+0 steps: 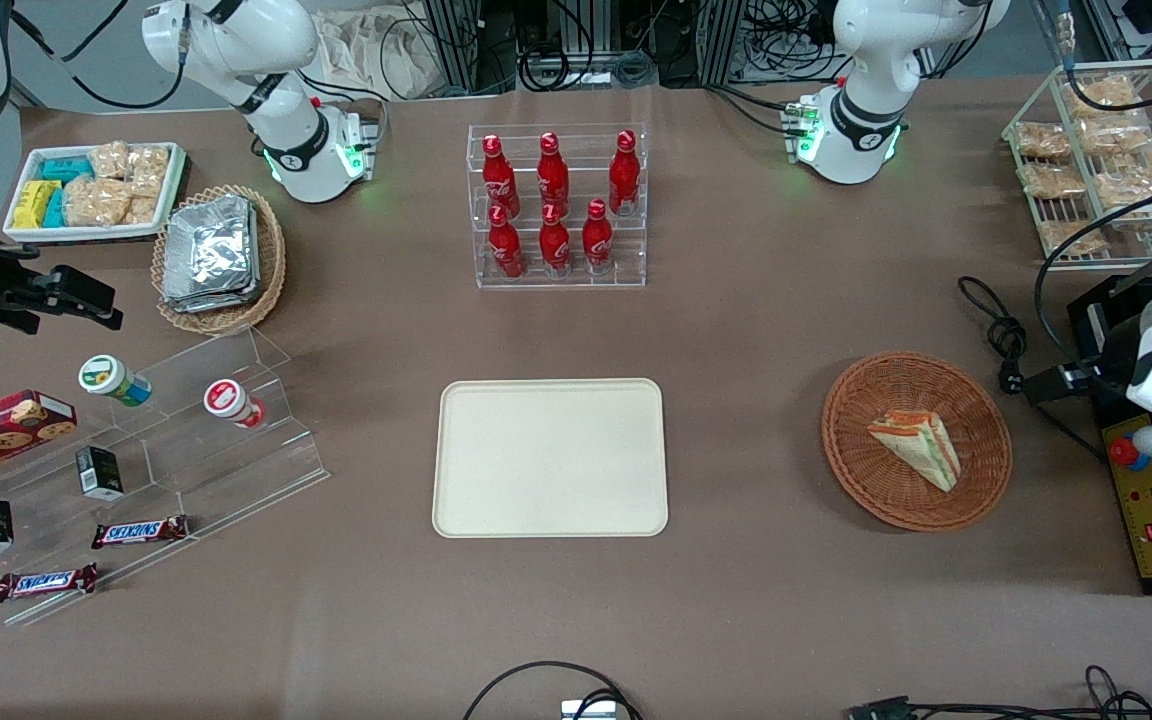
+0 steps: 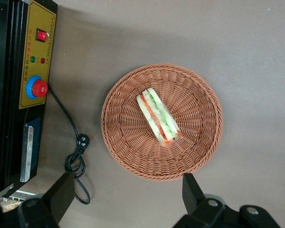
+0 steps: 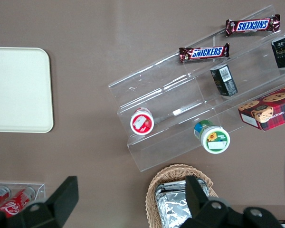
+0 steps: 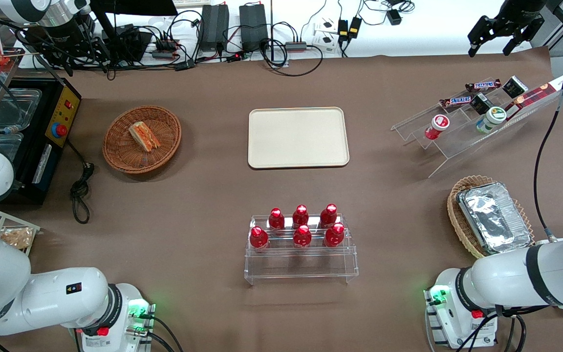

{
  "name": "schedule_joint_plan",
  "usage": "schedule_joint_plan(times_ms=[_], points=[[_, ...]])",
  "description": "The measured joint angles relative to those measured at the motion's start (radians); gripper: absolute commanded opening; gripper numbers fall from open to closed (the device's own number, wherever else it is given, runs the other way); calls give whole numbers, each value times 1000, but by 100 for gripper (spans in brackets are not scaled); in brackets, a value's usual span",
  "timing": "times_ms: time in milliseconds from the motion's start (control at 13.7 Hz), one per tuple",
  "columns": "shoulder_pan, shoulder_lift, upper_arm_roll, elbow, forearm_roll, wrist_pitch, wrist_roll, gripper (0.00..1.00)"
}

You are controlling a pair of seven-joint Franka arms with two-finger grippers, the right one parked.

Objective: Place sandwich from basket to tray
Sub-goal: 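Move the left gripper over the wrapped sandwich in the wicker basket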

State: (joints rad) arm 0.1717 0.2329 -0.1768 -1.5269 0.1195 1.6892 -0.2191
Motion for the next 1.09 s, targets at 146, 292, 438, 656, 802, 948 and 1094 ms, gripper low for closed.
schedule_joint_plan(times_ms=[146,292,438,656,802,948,1094], points=[[0,5,-1,0,-1,1,0,100],[-1,13,-3,0,-1,1,0,100],[-2,27,-5,0,-1,2,0,100],[-8,65,-7,-1,-1,16,-9,100],[-11,105,-14,-6,-3,52,-108,100],[-27,157,-19,-19,-3,123,-236,100],[-35,234,-19,-39,-3,231,-456,100]])
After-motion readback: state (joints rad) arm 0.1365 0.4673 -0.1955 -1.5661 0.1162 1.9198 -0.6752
